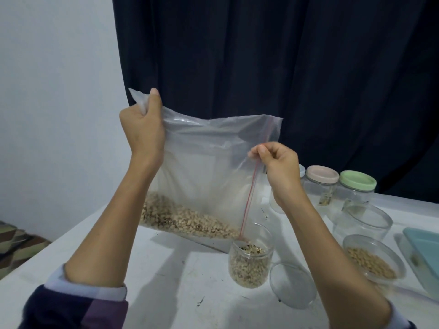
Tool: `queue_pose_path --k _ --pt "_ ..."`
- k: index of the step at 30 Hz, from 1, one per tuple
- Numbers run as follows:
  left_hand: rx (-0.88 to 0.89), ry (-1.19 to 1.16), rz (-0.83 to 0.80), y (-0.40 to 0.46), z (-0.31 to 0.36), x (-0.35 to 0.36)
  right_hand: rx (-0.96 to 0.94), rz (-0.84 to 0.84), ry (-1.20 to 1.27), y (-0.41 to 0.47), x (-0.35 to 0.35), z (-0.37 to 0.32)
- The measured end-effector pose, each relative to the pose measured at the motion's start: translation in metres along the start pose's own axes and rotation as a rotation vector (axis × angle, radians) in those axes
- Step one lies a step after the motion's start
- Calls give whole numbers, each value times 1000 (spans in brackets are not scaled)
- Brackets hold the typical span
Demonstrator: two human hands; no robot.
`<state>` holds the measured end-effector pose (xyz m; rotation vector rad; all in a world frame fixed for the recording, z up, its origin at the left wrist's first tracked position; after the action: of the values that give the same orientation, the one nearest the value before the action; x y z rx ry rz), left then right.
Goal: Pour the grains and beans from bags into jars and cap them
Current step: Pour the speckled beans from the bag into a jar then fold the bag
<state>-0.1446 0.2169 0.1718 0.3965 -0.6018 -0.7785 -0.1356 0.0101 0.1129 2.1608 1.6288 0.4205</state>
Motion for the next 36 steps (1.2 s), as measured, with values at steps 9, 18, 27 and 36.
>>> queue_pose_path --k 9,18,27,36 --pt "10 -14 -5 0 2 2 -3 -56 4 0 0 1" --pt "8 3 -5 -1 2 2 8 29 16 0 -1 1" --pt "16 13 -4 -1 -2 3 20 -68 33 -3 -3 1" --pt "20 29 -13 -4 -3 7 28 -23 38 -1 -6 2"
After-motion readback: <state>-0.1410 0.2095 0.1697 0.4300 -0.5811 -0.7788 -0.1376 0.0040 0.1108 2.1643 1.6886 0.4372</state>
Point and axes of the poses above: each hand's wrist, its own y-axis towards the middle knuckle, its own x-axis out of the palm, z = x × y, the point moved 1 cm from there along y, towards the middle knuckle, and after that the axes turned 5 degrees about z, right-handed, at the moved point
